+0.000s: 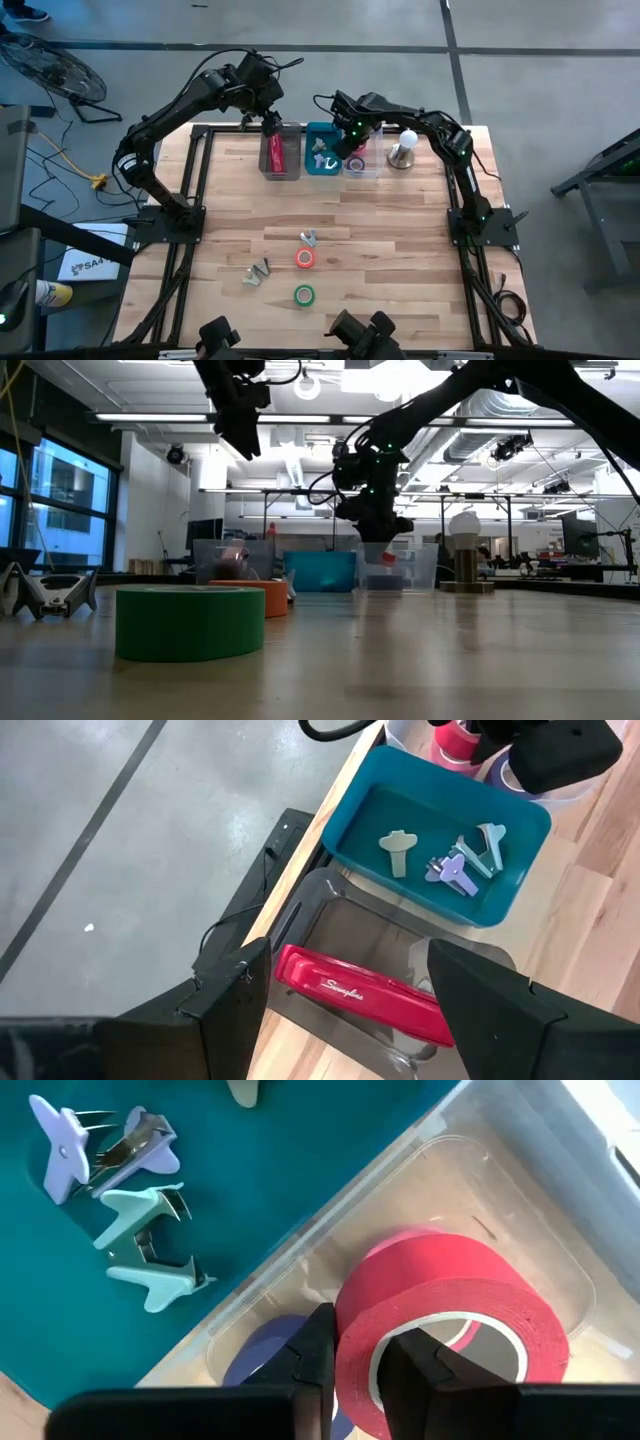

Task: Pick and place Stapler, Stapler remover, tape
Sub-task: Put the red tape into the transparent bin, then put the orange tape into the transparent bin

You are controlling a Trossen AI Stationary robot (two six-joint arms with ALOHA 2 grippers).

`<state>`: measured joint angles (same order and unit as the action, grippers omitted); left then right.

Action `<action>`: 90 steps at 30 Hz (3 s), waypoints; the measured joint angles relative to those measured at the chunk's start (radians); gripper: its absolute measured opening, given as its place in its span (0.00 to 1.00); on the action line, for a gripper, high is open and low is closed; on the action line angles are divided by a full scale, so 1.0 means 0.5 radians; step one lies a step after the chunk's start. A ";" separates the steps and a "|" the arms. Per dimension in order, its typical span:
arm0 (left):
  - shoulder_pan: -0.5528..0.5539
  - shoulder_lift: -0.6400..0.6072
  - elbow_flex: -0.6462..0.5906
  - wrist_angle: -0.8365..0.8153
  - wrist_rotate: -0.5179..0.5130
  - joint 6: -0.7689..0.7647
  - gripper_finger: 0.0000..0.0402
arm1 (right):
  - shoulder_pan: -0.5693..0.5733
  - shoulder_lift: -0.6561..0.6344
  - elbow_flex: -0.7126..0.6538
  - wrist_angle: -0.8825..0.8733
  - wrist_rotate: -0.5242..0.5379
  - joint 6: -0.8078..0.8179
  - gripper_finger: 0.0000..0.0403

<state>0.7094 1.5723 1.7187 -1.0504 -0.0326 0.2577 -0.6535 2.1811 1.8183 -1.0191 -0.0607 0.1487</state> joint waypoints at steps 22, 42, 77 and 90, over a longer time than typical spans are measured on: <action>0.000 0.000 0.000 0.002 0.000 0.014 0.66 | -0.002 0.000 -0.002 0.001 -0.034 0.021 0.16; 0.000 0.000 0.000 0.009 0.000 0.022 0.66 | -0.002 0.000 -0.002 -0.040 0.023 0.113 0.29; -0.001 0.000 0.001 0.008 0.000 0.022 0.66 | -0.003 -0.110 0.000 -0.047 0.123 0.079 0.40; 0.000 -0.006 0.001 -0.002 0.002 0.021 0.66 | -0.001 -0.310 0.001 -0.008 0.074 0.052 0.40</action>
<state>0.7094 1.5692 1.7191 -1.0512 -0.0318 0.2684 -0.6540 2.0260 1.8187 -1.0233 -0.0239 0.1749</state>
